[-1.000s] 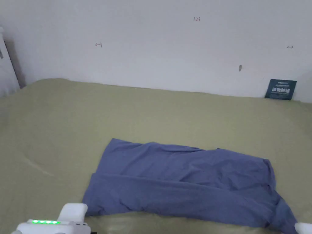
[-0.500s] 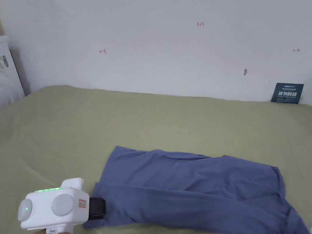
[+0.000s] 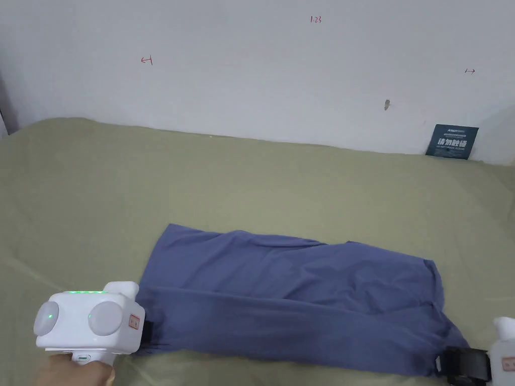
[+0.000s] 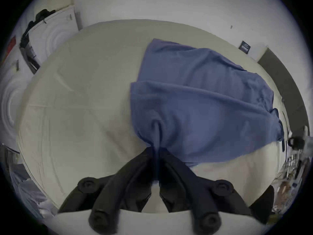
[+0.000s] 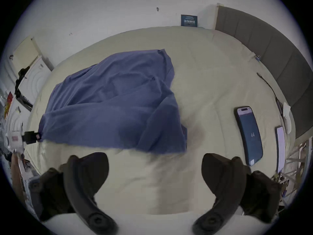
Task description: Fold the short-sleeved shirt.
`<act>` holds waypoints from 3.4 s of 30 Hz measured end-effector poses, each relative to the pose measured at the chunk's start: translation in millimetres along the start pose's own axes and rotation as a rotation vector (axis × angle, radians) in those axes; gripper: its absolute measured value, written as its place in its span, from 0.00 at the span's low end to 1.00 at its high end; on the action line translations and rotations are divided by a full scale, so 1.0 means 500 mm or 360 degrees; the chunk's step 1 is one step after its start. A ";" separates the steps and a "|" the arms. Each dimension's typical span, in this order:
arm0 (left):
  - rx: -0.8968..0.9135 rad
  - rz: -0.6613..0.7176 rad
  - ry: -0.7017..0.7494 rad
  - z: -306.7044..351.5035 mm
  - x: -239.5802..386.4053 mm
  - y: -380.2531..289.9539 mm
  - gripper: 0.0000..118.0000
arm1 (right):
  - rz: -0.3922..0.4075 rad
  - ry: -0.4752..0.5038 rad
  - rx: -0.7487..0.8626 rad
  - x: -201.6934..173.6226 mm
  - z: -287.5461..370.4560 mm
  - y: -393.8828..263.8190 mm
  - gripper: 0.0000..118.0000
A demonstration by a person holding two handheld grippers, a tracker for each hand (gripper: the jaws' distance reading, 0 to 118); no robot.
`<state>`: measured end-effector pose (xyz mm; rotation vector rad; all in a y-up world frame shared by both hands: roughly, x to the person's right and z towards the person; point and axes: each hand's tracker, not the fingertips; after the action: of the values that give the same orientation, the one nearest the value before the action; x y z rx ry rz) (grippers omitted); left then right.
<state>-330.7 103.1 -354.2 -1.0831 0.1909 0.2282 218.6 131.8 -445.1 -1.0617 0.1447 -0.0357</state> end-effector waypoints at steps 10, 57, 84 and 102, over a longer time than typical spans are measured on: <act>-0.0021 0.0001 -0.0030 -0.006 -0.013 0.008 0.06 | 0.0032 -0.0011 -0.0181 -0.029 -0.120 0.056 0.08; -0.0002 -0.0064 -0.0069 0.272 -0.062 -0.192 0.90 | 0.0055 0.0029 -0.0106 0.044 0.228 -0.146 0.78; -0.0018 0.0045 -0.0128 -0.019 0.040 0.263 0.95 | 0.0135 0.0179 -0.0136 -0.134 0.010 0.057 0.00; -0.0172 -0.0112 -0.0097 -0.088 0.064 0.224 0.01 | 0.0299 -0.0164 -0.0165 -0.050 -0.220 0.332 0.80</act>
<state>-332.8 117.3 -477.7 -1.1864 0.0867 0.2099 172.1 119.9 -640.2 -1.1471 0.1537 0.1980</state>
